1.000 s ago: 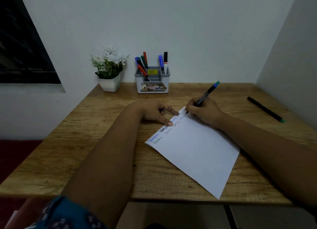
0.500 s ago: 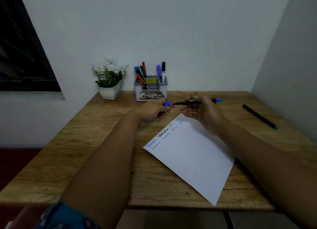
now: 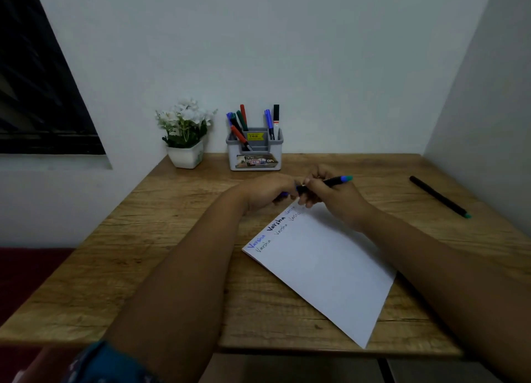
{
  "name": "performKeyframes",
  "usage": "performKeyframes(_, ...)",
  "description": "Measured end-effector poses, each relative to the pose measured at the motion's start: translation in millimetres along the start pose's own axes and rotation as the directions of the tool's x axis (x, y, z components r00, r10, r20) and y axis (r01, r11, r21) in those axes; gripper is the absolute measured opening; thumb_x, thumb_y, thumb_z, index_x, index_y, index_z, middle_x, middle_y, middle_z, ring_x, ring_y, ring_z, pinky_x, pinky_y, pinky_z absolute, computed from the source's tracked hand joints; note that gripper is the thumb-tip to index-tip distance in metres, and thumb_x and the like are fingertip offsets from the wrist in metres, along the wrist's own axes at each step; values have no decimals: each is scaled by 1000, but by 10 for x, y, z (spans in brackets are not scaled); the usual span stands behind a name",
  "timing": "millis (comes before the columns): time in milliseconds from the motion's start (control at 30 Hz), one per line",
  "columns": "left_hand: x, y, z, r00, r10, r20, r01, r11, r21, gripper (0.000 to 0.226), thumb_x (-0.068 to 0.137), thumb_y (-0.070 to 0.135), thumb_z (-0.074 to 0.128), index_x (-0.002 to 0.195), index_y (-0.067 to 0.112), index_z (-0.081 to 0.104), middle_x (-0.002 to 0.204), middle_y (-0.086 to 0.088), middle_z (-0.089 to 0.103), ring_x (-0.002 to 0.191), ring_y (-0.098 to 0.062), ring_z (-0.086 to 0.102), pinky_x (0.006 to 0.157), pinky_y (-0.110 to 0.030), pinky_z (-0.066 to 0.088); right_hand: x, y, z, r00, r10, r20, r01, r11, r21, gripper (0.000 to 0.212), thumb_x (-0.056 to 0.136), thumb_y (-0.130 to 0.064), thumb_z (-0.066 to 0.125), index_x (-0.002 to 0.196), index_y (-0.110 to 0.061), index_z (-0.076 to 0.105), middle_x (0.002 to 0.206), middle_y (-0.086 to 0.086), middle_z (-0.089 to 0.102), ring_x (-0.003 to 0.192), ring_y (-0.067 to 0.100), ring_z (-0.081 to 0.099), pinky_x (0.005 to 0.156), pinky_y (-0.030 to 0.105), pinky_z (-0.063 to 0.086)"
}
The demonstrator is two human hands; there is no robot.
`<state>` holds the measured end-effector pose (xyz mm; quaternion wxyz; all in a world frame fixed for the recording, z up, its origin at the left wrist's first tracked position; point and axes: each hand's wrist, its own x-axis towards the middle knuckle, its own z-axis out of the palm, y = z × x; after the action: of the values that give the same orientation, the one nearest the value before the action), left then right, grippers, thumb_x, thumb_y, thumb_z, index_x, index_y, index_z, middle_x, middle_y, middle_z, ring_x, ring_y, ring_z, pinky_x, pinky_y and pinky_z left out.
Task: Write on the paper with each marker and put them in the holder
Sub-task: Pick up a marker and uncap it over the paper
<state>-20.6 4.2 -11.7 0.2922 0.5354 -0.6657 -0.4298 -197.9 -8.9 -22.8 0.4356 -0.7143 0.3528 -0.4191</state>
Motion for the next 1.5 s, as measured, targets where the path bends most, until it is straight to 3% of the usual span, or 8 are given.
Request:
performKeyframes(300, -12, 166, 337, 946, 169, -277, -212, 968, -133, 70, 99, 57, 24, 65, 12, 63, 60, -10, 65, 68, -14, 65, 91, -36, 48, 41, -120, 88, 982, -188, 7, 187, 970, -156, 21, 96, -6, 53, 76, -11, 51, 57, 8, 61, 48, 9, 55, 53, 19, 45)
performKeyframes(567, -7, -22, -128, 722, 508, -470, -153, 780, 607, 21, 103, 30, 34, 89, 17, 44, 72, 0, 51, 65, -15, 47, 55, -36, 40, 124, -253, -198, 961, 109, 253, -205, 898, 390, 29, 89, -31, 59, 103, -8, 72, 100, 8, 72, 88, 16, 68, 79, 25, 54)
performKeyframes(700, -22, -42, -187, 602, 647, -468, -203, 691, 694, 14, 99, 20, 40, 96, 10, 49, 85, -3, 50, 79, -16, 44, 63, -38, 44, 281, -326, 27, 949, 127, 287, -100, 989, -106, 19, 91, -13, 67, 109, -13, 64, 86, 4, 72, 85, 13, 69, 78, 23, 55)
performKeyframes(833, 55, -115, -219, 465, 628, -624, -170, 755, 634, 24, 95, 22, 43, 116, 11, 48, 119, -10, 41, 105, -25, 41, 82, -44, 48, 548, -444, 227, 954, 113, 277, 101, 748, -656, 22, 88, -25, 70, 109, -22, 63, 98, 0, 70, 97, 17, 65, 87, 31, 50)
performKeyframes(933, 86, -176, -277, 312, 438, -843, -178, 899, 401, 35, 97, 28, 43, 127, 11, 43, 130, -13, 37, 117, -27, 39, 95, -37, 41, 796, -435, 268, 978, 76, 193, 52, 811, -583, 15, 87, -18, 71, 98, -15, 62, 100, 8, 68, 95, 25, 64, 87, 33, 51)
performKeyframes(1033, 110, -323, -299, 184, 220, -958, -89, 974, 207, 37, 97, 25, 49, 126, 3, 45, 130, -18, 41, 119, -29, 38, 95, -34, 35, 1093, -397, 288, 990, -139, 16, 123, 813, -569, 50, 86, -14, 72, 129, -15, 46, 100, 9, 68, 88, 22, 65, 77, 27, 48)
performKeyframes(1167, 177, -463, -237, 221, 164, -961, -22, 986, 163, 36, 97, 27, 50, 123, 3, 45, 128, -17, 43, 117, -29, 38, 94, -36, 35, 1406, -332, 434, 936, -350, -33, 278, 795, -539, 100, 84, 0, 66, 154, -30, 2, 83, 11, 66, 66, 23, 65, 64, 31, 53)
performKeyframes(1500, 214, -483, -199, 283, 256, -924, -34, 966, 257, 36, 94, 25, 53, 122, 4, 45, 125, -14, 46, 114, -29, 40, 94, -45, 42, 1662, -112, 718, 910, -384, 156, 304, 361, -882, 75, 91, -8, 57, 151, -29, 19, 80, 12, 61, 67, 29, 57, 65, 41, 51)
